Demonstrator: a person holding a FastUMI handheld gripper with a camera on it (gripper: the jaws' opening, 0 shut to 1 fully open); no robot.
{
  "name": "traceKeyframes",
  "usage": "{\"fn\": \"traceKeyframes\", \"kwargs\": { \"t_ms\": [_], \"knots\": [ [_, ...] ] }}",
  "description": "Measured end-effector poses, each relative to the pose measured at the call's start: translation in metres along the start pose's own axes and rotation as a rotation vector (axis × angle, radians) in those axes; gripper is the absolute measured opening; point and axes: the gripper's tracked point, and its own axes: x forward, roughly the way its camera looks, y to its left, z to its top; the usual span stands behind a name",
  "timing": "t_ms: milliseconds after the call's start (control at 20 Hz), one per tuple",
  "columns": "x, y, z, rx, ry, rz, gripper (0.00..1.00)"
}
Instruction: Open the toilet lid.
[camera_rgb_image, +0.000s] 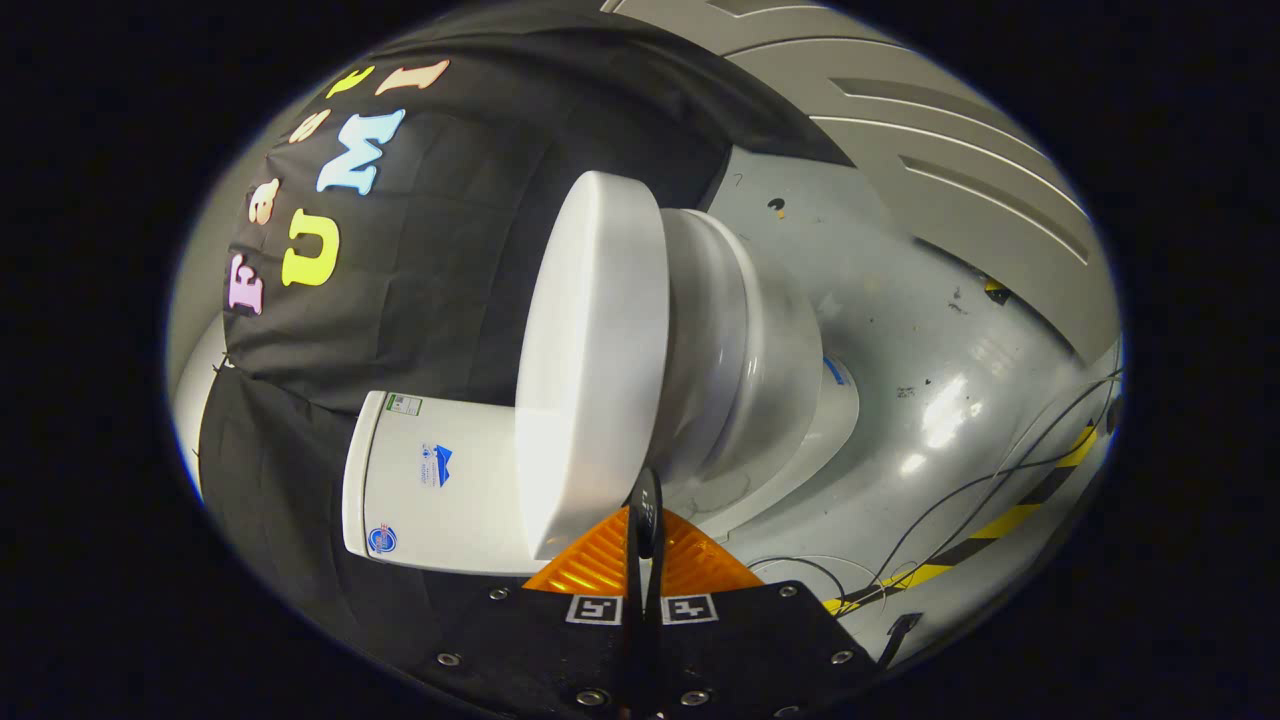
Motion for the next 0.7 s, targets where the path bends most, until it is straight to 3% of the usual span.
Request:
{"fn": "traceKeyframes", "kwargs": {
  "t_ms": [700],
  "knots": [
    [-0.034,0.086,0.003,-0.375,-0.203,-0.087,0.0]
  ]
}}
